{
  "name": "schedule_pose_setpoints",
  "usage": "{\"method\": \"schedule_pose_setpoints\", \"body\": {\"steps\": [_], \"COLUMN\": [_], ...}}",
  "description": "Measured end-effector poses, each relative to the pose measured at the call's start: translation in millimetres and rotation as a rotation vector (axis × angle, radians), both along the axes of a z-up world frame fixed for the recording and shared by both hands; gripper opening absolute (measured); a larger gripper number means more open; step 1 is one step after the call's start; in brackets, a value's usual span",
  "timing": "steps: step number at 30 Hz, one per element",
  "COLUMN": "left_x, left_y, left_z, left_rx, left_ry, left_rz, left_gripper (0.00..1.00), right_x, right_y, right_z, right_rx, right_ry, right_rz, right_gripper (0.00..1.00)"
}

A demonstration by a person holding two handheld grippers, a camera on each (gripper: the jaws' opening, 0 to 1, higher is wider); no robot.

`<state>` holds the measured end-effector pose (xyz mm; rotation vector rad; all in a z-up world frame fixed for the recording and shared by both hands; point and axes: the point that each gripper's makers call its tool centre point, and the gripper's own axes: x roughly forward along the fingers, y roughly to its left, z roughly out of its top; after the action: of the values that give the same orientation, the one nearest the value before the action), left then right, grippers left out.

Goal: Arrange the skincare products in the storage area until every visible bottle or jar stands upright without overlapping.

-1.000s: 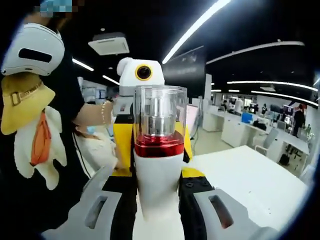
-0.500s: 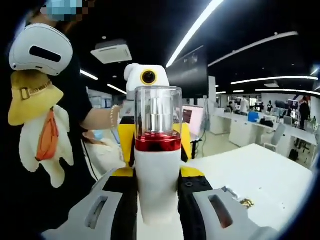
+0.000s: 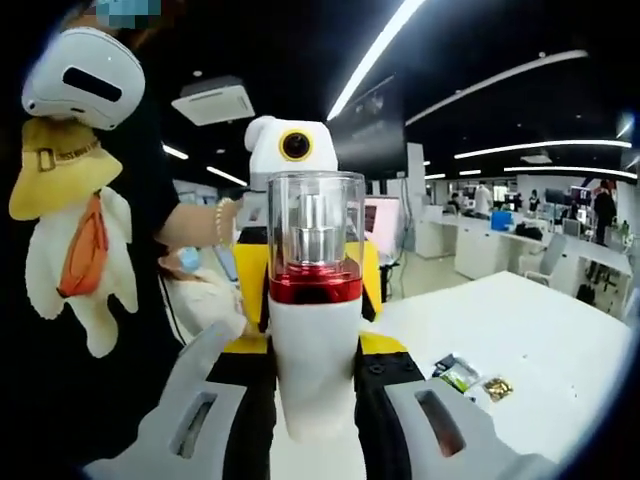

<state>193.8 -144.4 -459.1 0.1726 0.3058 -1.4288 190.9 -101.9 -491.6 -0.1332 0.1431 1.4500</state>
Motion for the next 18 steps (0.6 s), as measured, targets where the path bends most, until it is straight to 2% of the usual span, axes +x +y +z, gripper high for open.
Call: {"method": "schedule_pose_setpoints", "body": {"steps": [9,18], "left_x": [4.5,10.0], "left_y": [0.3,7.8], "left_z": [-39.9,-67.4], "left_rx": [0.080,0.115], "left_ry": [0.031,0.068], "left_rz": [-0.010,0.000], "left_gripper": [0.23,0.23], "right_x": [7.9,13.0], "right_y": [-1.1,4.5], "right_z": [-38.8,-67.9], "right_rx": [-0.077,-0.105], "right_ry": [-0.002,0.026], "right_rz": [-0.032,-0.039], "right_gripper": [0.29,0.29]}}
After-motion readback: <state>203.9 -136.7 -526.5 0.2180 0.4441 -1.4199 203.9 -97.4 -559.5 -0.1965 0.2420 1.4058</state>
